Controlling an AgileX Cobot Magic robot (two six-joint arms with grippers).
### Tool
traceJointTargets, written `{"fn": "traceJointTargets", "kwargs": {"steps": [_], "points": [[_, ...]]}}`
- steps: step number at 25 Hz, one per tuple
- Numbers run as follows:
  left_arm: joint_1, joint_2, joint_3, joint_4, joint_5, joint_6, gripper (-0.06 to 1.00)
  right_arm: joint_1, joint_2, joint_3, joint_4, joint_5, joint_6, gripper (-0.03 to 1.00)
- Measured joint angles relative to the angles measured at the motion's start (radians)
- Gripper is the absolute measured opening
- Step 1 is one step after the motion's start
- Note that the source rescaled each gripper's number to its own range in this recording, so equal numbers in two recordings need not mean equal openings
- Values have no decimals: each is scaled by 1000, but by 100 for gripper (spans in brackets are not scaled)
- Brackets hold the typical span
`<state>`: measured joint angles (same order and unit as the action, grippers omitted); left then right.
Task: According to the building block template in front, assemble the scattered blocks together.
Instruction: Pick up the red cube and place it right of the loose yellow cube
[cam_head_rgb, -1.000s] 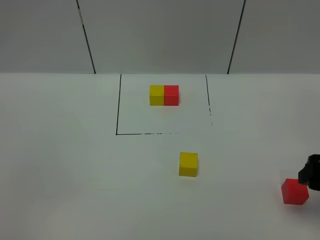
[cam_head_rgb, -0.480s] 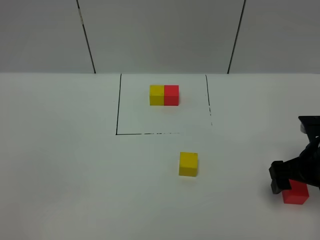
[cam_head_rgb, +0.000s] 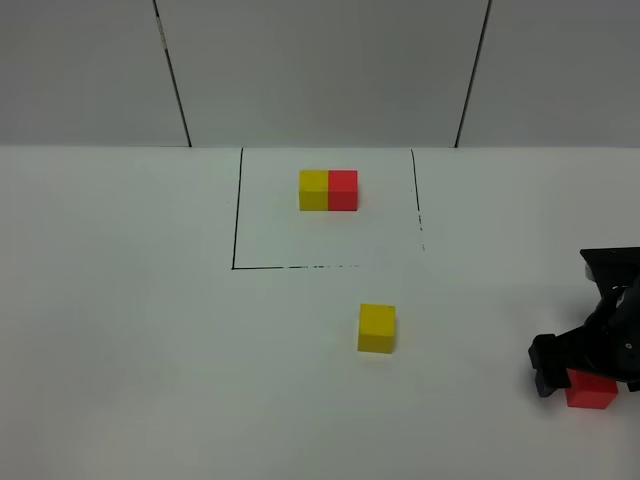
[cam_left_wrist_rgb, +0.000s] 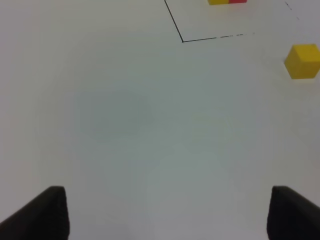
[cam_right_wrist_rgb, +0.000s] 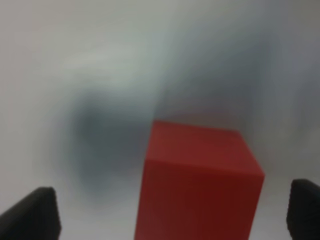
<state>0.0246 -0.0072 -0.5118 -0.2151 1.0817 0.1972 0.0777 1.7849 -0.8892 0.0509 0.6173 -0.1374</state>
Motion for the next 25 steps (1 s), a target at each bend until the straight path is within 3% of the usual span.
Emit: {"fn": "traceJointTargets", "kwargs": {"steps": [15, 18, 22, 25], "points": [[0, 0, 0, 0, 0, 1, 94, -56, 87, -10, -15, -50, 43, 81], [0, 0, 0, 0, 0, 1, 94, -56, 88, -11, -15, -47, 43, 77], [0, 0, 0, 0, 0, 1, 94, -62, 89, -12, -18, -39, 43, 49], [0, 0, 0, 0, 0, 1, 94, -64, 89, -13, -5, -29, 42, 14]]}}
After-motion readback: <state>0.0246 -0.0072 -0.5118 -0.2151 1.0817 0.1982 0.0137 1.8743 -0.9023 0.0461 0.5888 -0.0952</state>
